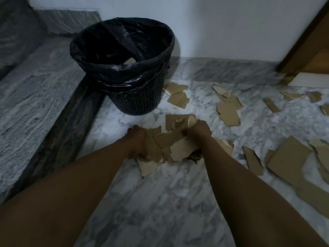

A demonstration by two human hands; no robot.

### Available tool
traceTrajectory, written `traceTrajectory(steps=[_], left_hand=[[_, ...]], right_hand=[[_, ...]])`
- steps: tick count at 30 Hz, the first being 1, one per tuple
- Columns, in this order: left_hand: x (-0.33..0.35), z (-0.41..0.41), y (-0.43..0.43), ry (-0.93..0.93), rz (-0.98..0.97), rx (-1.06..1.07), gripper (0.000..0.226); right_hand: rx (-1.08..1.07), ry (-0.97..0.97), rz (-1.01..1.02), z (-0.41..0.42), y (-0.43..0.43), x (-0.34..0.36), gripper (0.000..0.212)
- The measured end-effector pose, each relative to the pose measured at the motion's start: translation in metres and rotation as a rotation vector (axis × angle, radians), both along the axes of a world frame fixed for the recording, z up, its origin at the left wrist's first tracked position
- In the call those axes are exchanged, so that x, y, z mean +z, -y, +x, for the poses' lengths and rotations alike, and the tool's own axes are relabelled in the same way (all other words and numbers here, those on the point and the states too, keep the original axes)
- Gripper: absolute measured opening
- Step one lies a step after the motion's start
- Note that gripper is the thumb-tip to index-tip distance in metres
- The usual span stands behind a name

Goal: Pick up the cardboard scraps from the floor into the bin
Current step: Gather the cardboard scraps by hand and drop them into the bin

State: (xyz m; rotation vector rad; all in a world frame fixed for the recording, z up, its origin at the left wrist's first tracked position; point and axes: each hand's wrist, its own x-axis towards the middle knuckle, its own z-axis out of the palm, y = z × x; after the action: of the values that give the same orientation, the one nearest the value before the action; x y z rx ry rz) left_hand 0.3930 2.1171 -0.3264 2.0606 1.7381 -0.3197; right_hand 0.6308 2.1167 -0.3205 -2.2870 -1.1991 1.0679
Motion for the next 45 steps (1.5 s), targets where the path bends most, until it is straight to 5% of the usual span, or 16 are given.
traceTrajectory(steps=[7, 11, 17, 21, 24, 30, 35, 38, 42, 45], left_hand=[[0.003, 0.006, -0.01, -0.089, -0.16, 0.05, 0.151], [-0.002, 0.003, -0.017, -0.141, -0.197, 0.079, 0.156], [-0.004, 0.005, -0.02, -0.167, -0.154, 0.001, 0.136], [-0.001, 0.01, -0.019, -0.12, -0.083, -0.183, 0.071], [0.009, 0.033, -0.018, -0.129, 0.027, -0.355, 0.049], [0.016, 0.099, -0.031, -0.166, 0.277, -0.564, 0.072], [0.012, 0.124, -0.048, -0.286, 0.198, -0.566, 0.097], [0.017, 0.135, -0.06, -0.299, -0.026, -0.425, 0.115], [0.026, 0.139, -0.054, -0.344, -0.04, -0.426, 0.082], [0.025, 0.137, -0.05, -0.307, -0.001, -0.371, 0.079]], right_hand=[[-0.014, -0.084, 0.045, 0.005, 0.001, -0.014, 0.062], [0.079, -0.044, 0.069, 0.015, -0.006, 0.001, 0.073], [0.099, -0.025, -0.166, 0.069, -0.005, 0.052, 0.087], [0.153, 0.134, -0.29, 0.092, 0.011, 0.042, 0.086], [0.111, 0.175, -0.28, 0.095, 0.022, 0.016, 0.09], [0.064, 0.251, -0.238, 0.089, 0.028, -0.002, 0.087], [0.01, 0.181, -0.21, 0.093, 0.027, -0.013, 0.081], [-0.018, 0.128, -0.205, 0.09, 0.025, -0.015, 0.081], [-0.11, 0.222, -0.177, 0.073, 0.021, -0.021, 0.071], [-0.043, 0.299, -0.172, 0.07, 0.027, -0.012, 0.063]])
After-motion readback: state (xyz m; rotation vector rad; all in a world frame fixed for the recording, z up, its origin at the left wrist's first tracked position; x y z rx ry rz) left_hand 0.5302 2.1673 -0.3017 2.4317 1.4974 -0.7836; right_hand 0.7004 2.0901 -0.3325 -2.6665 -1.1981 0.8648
